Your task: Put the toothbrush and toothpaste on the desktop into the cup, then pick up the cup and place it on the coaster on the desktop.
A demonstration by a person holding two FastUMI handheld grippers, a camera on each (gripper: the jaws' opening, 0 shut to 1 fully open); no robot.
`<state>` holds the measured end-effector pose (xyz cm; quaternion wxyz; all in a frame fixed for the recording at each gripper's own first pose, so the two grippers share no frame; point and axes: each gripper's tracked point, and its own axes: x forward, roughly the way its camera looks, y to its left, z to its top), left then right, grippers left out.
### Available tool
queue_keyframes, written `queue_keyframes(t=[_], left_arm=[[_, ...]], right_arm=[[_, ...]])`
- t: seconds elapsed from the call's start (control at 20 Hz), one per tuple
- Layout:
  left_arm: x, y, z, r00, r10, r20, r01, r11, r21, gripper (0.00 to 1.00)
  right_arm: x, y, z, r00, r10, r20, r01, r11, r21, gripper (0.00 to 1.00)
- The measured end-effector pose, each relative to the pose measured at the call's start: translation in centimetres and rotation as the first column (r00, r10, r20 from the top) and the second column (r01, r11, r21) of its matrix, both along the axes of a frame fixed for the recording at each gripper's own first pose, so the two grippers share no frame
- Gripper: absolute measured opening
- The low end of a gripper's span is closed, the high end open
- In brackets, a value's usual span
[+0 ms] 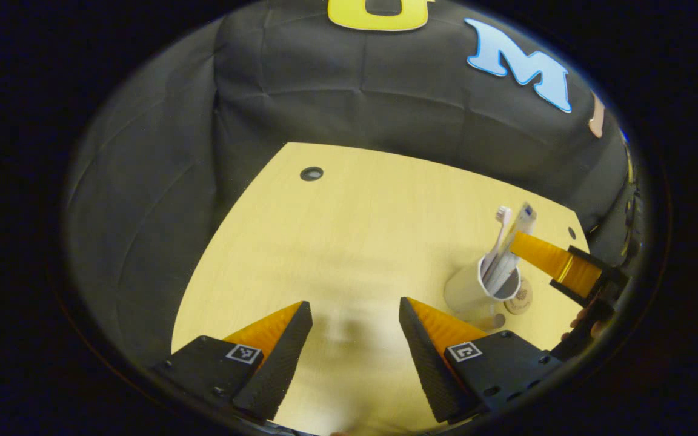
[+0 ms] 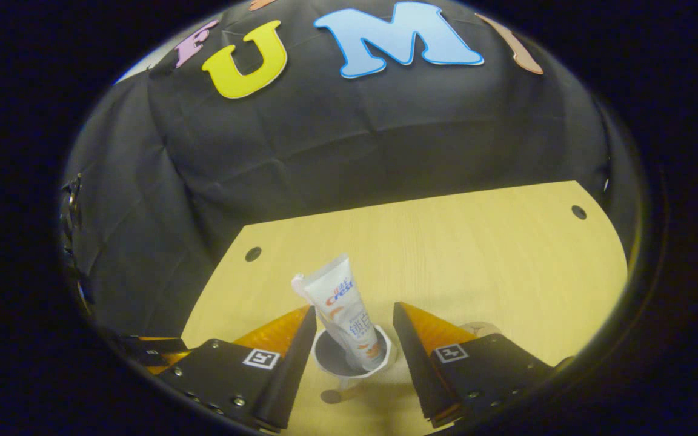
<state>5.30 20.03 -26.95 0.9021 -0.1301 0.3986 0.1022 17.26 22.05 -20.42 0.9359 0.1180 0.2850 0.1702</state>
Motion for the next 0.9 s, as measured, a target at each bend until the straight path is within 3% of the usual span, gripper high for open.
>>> queue_keyframes(t=[0.35,0.9], left_arm=[[-0.6,-1.5,0.2,0.997,-0.082,-0.016,0.081,0.996,-0.035,0.95],[-1.9,-4.7,0.5,0.964,-0.258,-0.065,0.250,0.962,-0.110,0.95]], right_arm=[[-0.4,-2.5,3.1,0.997,-0.063,0.038,0.060,0.996,0.066,0.77],[-1.5,-10.9,2.1,0.976,-0.218,0.017,0.215,0.971,0.105,0.77]])
